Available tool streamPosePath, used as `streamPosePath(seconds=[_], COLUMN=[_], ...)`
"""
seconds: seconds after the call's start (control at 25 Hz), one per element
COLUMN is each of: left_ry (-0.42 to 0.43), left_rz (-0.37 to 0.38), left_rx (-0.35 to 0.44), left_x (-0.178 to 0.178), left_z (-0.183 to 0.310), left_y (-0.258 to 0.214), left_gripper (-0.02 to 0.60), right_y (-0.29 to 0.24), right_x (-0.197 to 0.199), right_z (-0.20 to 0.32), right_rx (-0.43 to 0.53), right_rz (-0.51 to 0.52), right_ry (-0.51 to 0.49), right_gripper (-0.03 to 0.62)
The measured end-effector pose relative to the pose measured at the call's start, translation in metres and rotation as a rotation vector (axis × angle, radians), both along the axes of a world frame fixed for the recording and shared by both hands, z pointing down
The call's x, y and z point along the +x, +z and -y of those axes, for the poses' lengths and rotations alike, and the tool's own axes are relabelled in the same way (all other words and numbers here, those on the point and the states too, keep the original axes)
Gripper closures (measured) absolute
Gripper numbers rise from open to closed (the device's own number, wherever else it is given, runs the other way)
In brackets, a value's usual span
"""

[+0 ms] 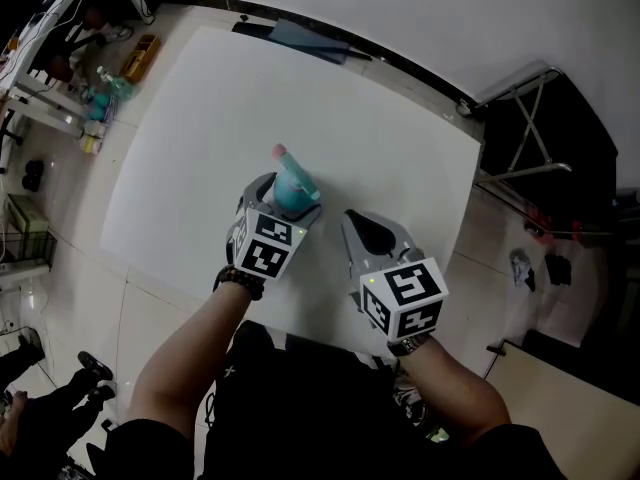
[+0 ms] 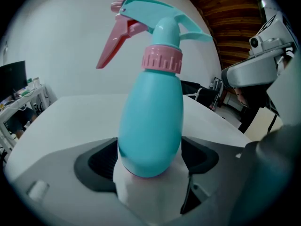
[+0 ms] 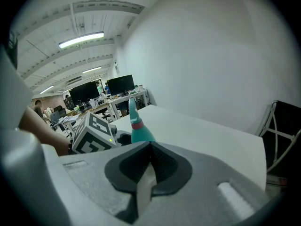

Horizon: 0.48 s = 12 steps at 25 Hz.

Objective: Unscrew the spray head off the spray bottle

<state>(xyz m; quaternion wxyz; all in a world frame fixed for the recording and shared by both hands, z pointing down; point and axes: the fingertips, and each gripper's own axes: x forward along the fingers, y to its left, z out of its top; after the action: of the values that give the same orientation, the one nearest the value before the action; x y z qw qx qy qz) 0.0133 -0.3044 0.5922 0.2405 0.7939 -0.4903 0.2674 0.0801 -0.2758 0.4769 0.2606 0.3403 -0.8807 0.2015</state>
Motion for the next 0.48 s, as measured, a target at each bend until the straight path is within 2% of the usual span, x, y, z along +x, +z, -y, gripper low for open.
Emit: streamPosePath(seconds=[0.12,0.48], left_ry=[-0.011,0.002], left_rz=[0.013,0.028], left_rx=[-0.001,-0.023], left_x=[-0.0017,-0.0054], left_z=[0.0009,-0.0073], left_y=[0.0011,-0.0028], left_gripper=[0.160,0.170], right_y=[0.0003,-0.0020], right_x=[0.0025,-0.0023], right_z=[0.0008,0.0028], right_rx=[0.000,0.002], right_rz=[0.002,0.018], right_ry=[-0.002,-0.013], right_gripper=[0.602,0.602])
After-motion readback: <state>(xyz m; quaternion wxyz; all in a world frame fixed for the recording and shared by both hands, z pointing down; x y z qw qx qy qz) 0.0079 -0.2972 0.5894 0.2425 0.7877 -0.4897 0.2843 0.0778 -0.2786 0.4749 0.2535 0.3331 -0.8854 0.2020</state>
